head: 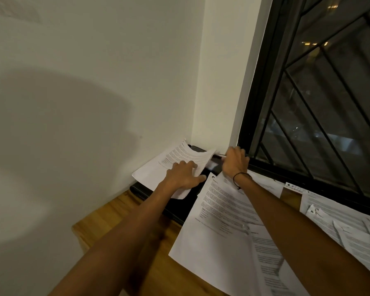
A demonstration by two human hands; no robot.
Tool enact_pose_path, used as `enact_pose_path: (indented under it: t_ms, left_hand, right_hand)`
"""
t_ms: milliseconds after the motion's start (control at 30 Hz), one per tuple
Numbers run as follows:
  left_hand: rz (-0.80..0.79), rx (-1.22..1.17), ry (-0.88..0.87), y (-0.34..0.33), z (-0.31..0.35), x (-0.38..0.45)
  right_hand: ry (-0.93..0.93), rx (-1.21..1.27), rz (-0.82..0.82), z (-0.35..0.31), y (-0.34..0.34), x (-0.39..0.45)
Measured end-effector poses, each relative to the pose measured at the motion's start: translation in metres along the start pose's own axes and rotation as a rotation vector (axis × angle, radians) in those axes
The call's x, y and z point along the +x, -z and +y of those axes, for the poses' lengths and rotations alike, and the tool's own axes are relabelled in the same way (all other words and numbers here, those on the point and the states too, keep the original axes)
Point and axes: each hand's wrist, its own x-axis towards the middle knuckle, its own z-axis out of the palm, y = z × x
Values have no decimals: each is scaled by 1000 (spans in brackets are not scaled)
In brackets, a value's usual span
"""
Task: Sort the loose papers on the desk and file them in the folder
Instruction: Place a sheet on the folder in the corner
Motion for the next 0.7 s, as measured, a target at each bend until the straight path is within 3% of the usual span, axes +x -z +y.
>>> enact_pose_path:
  t_ms: [133,333,700]
  left_hand:
    - [-10,54,11,-5,4,1]
    - [175,109,-80,-14,-11,2]
    - [217,57,-121,-19,-22,0]
  right_hand:
    - [-86,117,94,15,16,10]
    - [16,264,74,-4,13,4]
    - [118,107,-189,-32,-27,-14]
